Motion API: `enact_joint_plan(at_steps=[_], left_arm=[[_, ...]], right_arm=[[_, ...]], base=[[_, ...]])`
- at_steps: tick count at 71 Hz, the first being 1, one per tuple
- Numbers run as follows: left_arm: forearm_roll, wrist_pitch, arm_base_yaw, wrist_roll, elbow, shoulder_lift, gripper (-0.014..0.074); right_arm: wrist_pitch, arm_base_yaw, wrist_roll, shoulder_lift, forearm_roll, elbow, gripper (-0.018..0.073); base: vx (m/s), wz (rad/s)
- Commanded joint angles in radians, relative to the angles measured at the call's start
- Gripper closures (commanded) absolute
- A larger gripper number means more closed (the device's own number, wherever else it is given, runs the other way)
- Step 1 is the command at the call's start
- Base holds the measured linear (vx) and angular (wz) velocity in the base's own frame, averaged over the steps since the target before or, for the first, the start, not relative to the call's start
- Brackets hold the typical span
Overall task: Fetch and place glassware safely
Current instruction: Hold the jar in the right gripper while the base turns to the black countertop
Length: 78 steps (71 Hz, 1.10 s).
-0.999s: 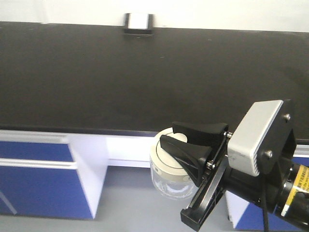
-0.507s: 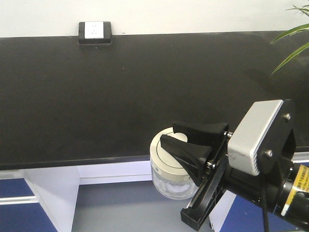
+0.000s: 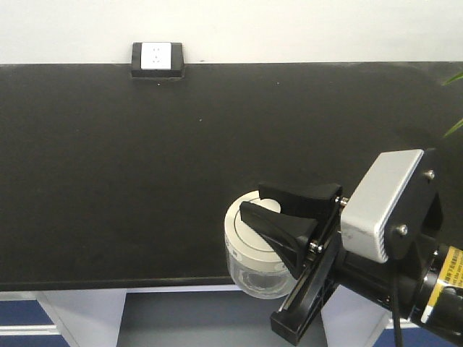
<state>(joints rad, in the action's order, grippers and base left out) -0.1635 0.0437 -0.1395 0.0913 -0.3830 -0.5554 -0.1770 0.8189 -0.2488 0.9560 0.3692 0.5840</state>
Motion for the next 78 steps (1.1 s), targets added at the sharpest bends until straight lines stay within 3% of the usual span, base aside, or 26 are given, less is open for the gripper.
enact_joint_plan(at_steps=[1, 78], left_arm=[[0.008, 0.071, -0.006, 0.008, -0.025, 0.001, 0.0603], [0.008, 0.071, -0.006, 0.008, -0.025, 0.001, 0.0603]], right_arm=[[-0.102, 0.003, 0.003, -0.021, -0.007, 0.032, 0.0560], [-0.102, 0.003, 0.003, -0.021, -0.007, 0.032, 0.0560]], base=[[0.16, 0.09], [0.08, 0.04]])
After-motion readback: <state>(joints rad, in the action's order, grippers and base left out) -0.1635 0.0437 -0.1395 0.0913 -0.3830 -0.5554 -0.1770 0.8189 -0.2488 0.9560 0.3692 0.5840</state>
